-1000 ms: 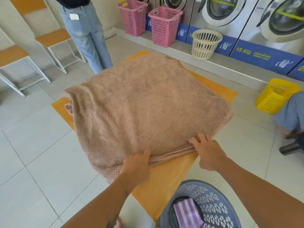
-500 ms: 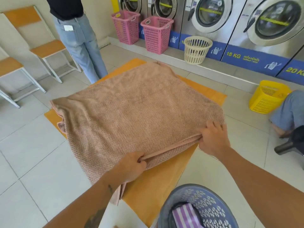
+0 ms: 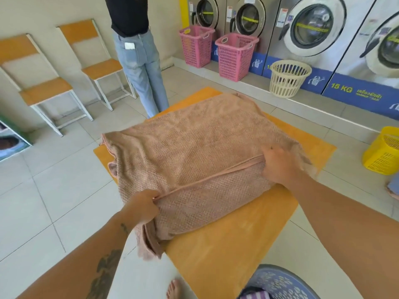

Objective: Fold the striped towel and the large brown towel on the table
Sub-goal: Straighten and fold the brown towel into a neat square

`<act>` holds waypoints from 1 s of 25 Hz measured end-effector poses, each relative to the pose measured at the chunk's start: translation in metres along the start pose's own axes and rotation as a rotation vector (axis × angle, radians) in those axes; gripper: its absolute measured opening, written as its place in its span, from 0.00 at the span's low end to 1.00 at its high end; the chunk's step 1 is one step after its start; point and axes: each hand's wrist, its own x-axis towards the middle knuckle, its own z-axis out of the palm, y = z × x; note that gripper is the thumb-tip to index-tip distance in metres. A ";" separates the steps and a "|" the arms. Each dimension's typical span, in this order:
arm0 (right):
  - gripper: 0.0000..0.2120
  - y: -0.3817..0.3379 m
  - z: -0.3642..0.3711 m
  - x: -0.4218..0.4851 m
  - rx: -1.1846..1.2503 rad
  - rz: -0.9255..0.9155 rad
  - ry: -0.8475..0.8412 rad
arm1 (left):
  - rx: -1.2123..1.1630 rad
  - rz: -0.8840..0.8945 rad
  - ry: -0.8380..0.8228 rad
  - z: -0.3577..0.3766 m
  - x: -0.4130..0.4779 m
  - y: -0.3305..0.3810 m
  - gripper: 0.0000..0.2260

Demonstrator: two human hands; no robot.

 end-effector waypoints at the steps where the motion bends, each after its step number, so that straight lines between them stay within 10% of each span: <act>1: 0.26 -0.009 -0.006 0.011 -0.056 -0.033 -0.011 | -0.025 -0.021 0.065 -0.009 0.009 -0.009 0.17; 13: 0.23 -0.055 0.000 0.122 -0.231 0.272 -0.228 | 0.047 -0.082 0.231 -0.077 0.125 -0.048 0.15; 19: 0.18 -0.039 -0.006 0.163 -0.163 0.344 -0.095 | 0.170 0.057 -0.078 -0.073 0.149 -0.091 0.20; 25: 0.29 -0.033 -0.005 0.180 -0.142 0.507 -0.332 | 0.210 -0.010 0.169 -0.068 0.151 -0.098 0.14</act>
